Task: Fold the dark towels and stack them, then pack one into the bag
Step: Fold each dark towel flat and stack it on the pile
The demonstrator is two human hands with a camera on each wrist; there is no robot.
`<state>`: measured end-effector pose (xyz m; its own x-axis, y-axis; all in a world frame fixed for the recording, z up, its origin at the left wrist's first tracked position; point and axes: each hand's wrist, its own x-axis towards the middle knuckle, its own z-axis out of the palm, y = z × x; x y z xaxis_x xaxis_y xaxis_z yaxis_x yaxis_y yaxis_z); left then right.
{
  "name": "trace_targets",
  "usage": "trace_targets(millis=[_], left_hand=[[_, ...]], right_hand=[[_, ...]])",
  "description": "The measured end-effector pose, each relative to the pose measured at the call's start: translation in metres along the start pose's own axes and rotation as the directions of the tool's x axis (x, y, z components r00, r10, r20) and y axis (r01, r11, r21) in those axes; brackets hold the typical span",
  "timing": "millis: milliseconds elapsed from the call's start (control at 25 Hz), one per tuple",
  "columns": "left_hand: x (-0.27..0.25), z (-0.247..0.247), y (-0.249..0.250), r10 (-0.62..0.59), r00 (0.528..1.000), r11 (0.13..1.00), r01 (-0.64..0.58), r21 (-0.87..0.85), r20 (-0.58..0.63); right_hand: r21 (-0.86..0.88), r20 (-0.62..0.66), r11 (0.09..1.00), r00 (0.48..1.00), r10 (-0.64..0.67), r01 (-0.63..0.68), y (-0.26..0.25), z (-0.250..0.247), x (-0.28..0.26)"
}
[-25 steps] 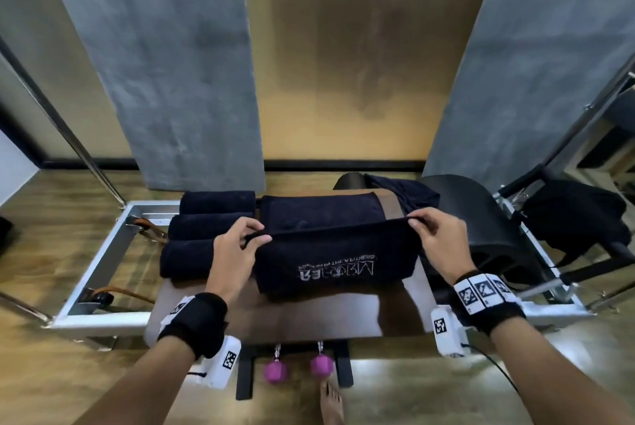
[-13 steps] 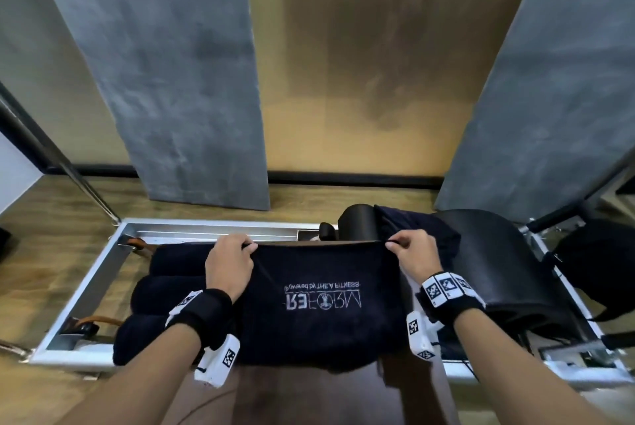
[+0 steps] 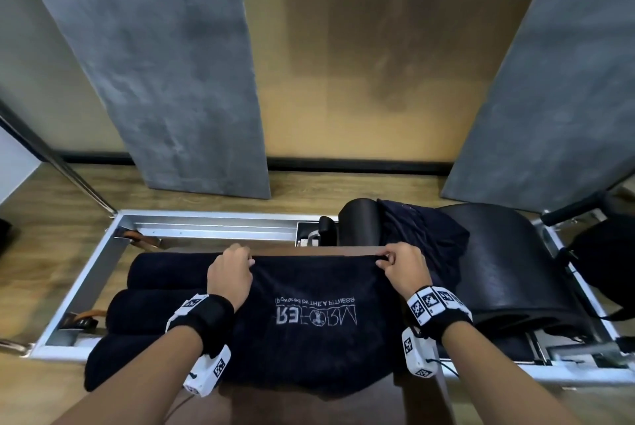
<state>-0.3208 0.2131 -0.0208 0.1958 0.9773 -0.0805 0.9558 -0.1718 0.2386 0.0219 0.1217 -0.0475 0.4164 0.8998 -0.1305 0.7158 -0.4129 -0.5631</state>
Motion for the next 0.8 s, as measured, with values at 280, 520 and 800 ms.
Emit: trace_targets(millis=[280,520,800], left_hand=[[-0.017,-0.009,0.012,0.002,0.999,0.986,-0.011,-0.167,-0.054],[-0.044,-0.066,-0.013,-0.112,0.964,0.823,-0.046,-0.567,-0.241],[-0.114,-0.145,-0.011,-0.112,0.947,0.322,-0.251,-0.913,-0.300]], right_hand=[[0.150,-0.100,0.989,0.995,0.021,-0.006,-0.004,-0.020,-0.019],[0.316,-0.247,0.938,0.967,-0.066,0.145,-0.024,-0.079,-0.061],[0.598,-0.397,0.737,0.915,-0.068,0.314,-0.079,-0.149,-0.149]])
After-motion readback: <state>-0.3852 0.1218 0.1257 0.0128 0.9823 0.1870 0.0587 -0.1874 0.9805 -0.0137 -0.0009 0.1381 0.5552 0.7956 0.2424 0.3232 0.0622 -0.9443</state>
